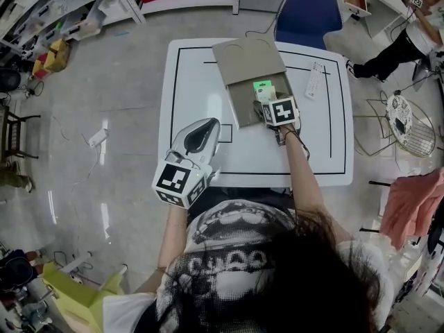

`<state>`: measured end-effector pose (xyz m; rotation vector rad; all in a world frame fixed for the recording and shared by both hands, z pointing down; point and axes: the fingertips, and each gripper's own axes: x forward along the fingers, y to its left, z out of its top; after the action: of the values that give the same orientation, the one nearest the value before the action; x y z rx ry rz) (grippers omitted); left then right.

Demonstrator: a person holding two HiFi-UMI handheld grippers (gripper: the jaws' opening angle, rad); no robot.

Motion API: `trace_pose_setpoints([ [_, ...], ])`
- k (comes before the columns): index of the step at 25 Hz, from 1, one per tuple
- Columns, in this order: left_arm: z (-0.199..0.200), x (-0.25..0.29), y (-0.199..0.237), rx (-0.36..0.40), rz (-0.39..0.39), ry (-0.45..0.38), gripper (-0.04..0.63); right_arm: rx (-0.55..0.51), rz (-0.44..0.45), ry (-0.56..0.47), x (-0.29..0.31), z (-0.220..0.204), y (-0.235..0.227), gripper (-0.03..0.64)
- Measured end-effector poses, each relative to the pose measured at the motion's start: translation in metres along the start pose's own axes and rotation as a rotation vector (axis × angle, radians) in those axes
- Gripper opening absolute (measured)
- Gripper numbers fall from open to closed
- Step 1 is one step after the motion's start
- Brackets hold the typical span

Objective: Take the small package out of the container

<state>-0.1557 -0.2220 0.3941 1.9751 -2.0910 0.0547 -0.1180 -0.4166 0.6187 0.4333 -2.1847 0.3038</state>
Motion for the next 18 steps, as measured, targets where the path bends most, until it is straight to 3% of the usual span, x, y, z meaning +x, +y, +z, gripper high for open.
trace_pose_setpoints([
  [10,-0.01,0.005,-0.021,-0.002,0.025,0.021,0.0,0.0,0.09,-0.19,-0.055,0.028,0.011,0.365],
  [18,-0.025,0.008,-0.037,-0.014,0.039,0.058,0.0,0.009,0.169,-0.281,-0.093,0.031,0.024,0.365],
])
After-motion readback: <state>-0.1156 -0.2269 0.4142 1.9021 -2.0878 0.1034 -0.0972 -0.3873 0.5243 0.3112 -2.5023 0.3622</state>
